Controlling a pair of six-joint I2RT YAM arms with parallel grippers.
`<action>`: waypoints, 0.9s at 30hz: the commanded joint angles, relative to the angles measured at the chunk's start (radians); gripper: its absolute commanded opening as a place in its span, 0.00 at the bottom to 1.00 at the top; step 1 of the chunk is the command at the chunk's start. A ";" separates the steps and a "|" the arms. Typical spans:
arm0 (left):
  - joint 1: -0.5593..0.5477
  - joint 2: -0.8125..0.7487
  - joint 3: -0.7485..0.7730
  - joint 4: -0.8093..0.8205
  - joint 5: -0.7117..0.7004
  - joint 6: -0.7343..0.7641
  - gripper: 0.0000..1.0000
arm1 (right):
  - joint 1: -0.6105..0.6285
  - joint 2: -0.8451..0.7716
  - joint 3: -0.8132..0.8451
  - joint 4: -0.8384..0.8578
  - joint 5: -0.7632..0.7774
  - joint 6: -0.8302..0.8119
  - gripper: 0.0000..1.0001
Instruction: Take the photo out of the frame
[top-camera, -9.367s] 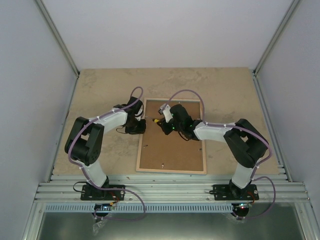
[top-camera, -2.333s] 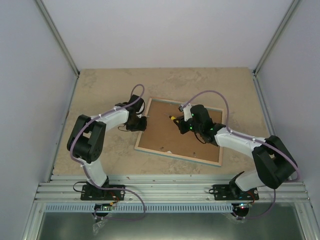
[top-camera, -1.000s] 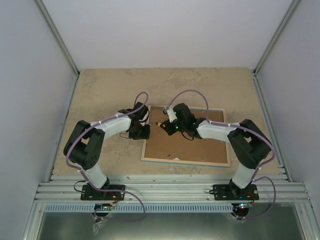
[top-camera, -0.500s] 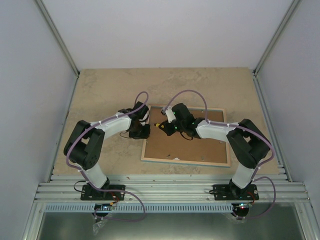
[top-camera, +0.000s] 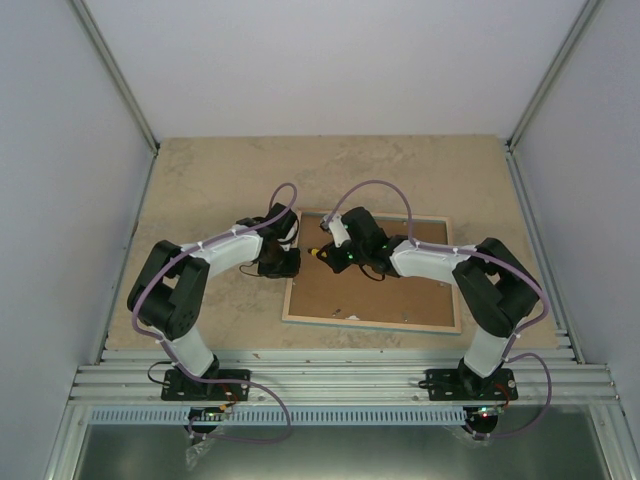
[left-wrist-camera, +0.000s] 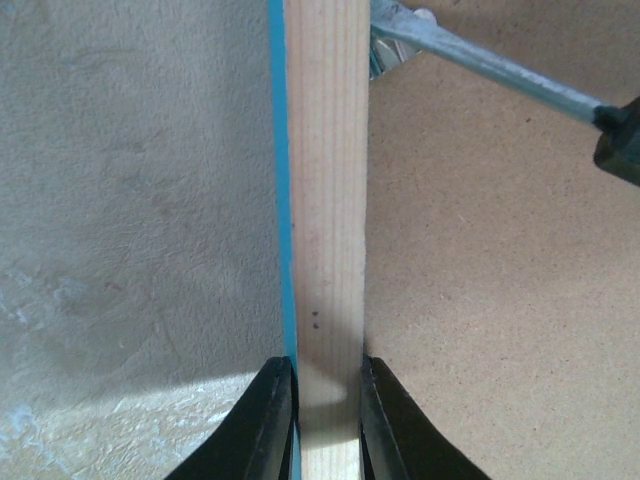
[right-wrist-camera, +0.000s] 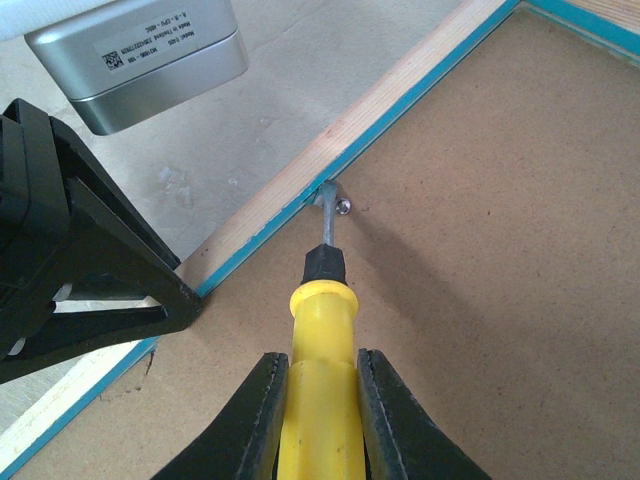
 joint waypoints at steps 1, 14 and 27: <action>-0.002 0.002 -0.010 0.013 -0.001 0.003 0.11 | 0.024 0.003 0.014 -0.073 -0.018 -0.025 0.01; -0.003 0.003 -0.013 0.018 0.003 0.002 0.11 | 0.036 -0.009 0.024 -0.143 0.014 -0.050 0.00; -0.002 -0.008 -0.030 0.027 0.010 -0.003 0.11 | 0.043 -0.028 0.017 -0.169 0.047 -0.044 0.00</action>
